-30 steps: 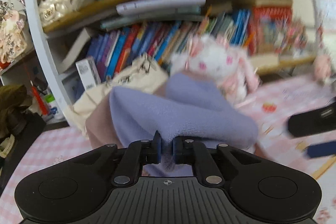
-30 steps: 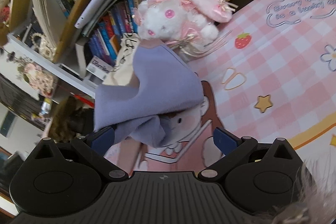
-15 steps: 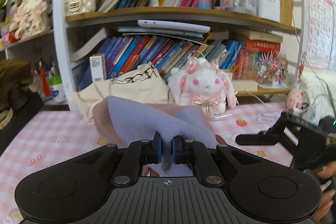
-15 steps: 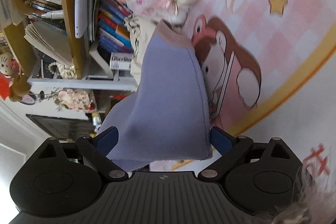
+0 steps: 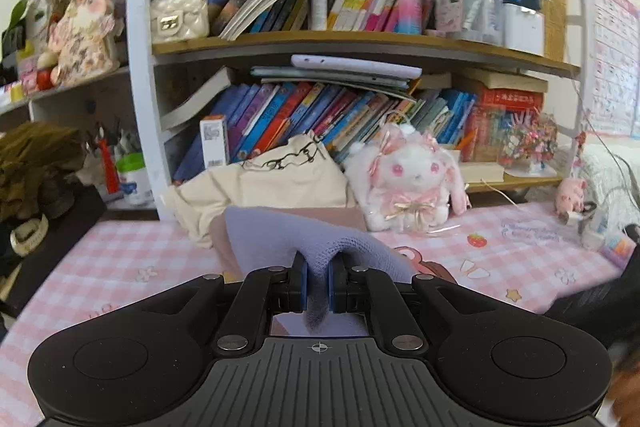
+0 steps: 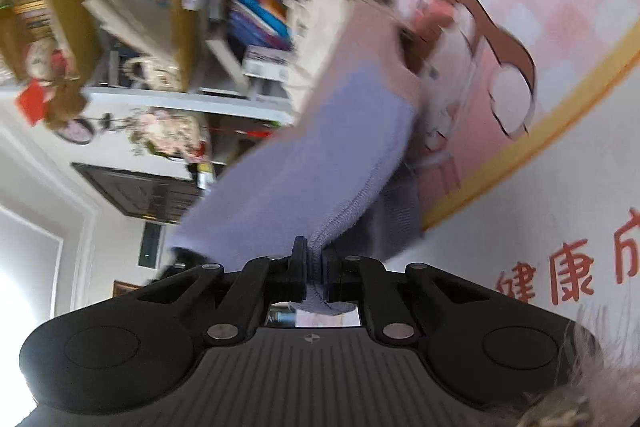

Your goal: Fold clothes

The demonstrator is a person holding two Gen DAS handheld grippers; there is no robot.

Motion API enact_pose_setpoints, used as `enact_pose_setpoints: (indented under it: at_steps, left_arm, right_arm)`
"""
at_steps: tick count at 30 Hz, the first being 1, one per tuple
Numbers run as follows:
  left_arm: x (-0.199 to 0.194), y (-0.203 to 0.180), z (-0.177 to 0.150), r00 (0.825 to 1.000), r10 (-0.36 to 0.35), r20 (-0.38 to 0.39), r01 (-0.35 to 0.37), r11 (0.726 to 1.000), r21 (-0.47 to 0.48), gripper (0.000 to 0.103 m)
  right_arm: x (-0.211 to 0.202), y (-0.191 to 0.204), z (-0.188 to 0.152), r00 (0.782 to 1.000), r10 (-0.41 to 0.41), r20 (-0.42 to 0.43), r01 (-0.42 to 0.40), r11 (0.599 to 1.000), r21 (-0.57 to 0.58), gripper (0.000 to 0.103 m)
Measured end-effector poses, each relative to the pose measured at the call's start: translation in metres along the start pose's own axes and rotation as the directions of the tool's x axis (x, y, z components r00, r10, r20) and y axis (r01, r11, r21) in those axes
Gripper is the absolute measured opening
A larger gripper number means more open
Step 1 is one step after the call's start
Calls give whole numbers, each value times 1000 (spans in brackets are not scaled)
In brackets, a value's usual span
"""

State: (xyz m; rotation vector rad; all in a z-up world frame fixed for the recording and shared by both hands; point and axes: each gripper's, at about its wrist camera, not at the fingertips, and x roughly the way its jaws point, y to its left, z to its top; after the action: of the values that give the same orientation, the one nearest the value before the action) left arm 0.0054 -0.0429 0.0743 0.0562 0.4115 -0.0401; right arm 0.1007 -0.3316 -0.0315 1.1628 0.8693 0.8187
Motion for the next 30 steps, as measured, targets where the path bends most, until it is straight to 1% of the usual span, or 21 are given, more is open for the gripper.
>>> enact_pose_setpoints:
  at_steps: [2, 5, 8, 9, 11, 12, 13, 14, 15, 16, 17, 18, 19, 21, 22, 23, 24, 25, 27, 28, 30]
  left_arm:
    - [-7, -3, 6, 999, -23, 35, 22, 999, 25, 8]
    - [-20, -8, 31, 985, -111, 135, 108, 994, 29, 8]
    - [-41, -20, 69, 936, -210, 281, 201, 978, 59, 8]
    - [-50, -22, 81, 910, -254, 329, 249, 967, 58, 8]
    - [-68, -20, 102, 843, -341, 416, 354, 934, 48, 8]
    - [-77, -16, 110, 803, -382, 458, 412, 910, 38, 8]
    - [-84, -8, 114, 755, -424, 501, 483, 876, 14, 8]
    - [-89, 1, 117, 707, -457, 540, 549, 836, -11, 8]
    - [-88, 13, 117, 681, -472, 560, 600, 798, -59, 9]
    - [-87, 25, 117, 661, -481, 576, 644, 758, -106, 9]
    - [-81, 35, 113, 675, -476, 564, 656, 737, -163, 9]
    - [-74, 43, 107, 705, -465, 536, 644, 736, -209, 9]
    - [-64, 49, 97, 746, -452, 489, 617, 745, -254, 9]
    - [-40, 60, 68, 829, -427, 361, 543, 769, -338, 9]
    - [-27, 64, 49, 868, -412, 277, 491, 791, -364, 9]
    - [-13, 66, 29, 900, -397, 183, 437, 814, -384, 9]
    - [1, 68, 9, 922, -377, 89, 380, 835, -397, 9]
    - [12, 71, -10, 935, -354, 6, 326, 855, -402, 9]
    - [32, 79, -43, 941, -306, -144, 229, 889, -397, 9]
    - [36, 85, -53, 945, -270, -185, 182, 903, -388, 9]
    - [39, 100, -58, 949, -244, -201, 148, 905, -399, 9]
  right_arm:
    - [-22, 25, 14, 991, 88, 98, -85, 996, -37, 7]
    - [-51, 73, 43, 948, 202, 247, -173, 976, -135, 7]
    - [-71, 151, 76, 882, 328, 338, -213, 918, -334, 7]
    - [-76, 178, 85, 859, 375, 349, -227, 889, -398, 7]
    - [-82, 230, 97, 814, 470, 340, -257, 817, -516, 7]
    - [-82, 257, 100, 794, 516, 321, -272, 774, -572, 7]
    - [-81, 279, 100, 779, 551, 300, -280, 733, -619, 7]
    - [-77, 297, 99, 773, 572, 273, -285, 699, -655, 7]
    - [-73, 314, 99, 771, 588, 244, -291, 666, -687, 7]
    - [-65, 326, 97, 778, 588, 222, -286, 645, -708, 7]
    - [-54, 333, 94, 801, 562, 208, -261, 640, -723, 7]
    - [-39, 333, 93, 831, 519, 201, -229, 649, -725, 7]
    - [-20, 325, 93, 868, 458, 193, -197, 674, -712, 7]
    - [20, 294, 97, 936, 306, 172, -122, 743, -658, 7]
    - [41, 273, 99, 962, 220, 159, -76, 781, -620, 7]
    - [62, 248, 98, 982, 128, 141, -24, 819, -573, 7]
    - [83, 221, 95, 992, 34, 119, 33, 853, -521, 7]
    - [101, 195, 90, 995, -46, 92, 85, 872, -481, 7]
    - [131, 155, 77, 982, -183, 44, 184, 882, -433, 7]
    - [142, 143, 73, 972, -232, 25, 221, 881, -417, 7]
    - [162, 125, 68, 952, -307, -6, 279, 873, -401, 7]
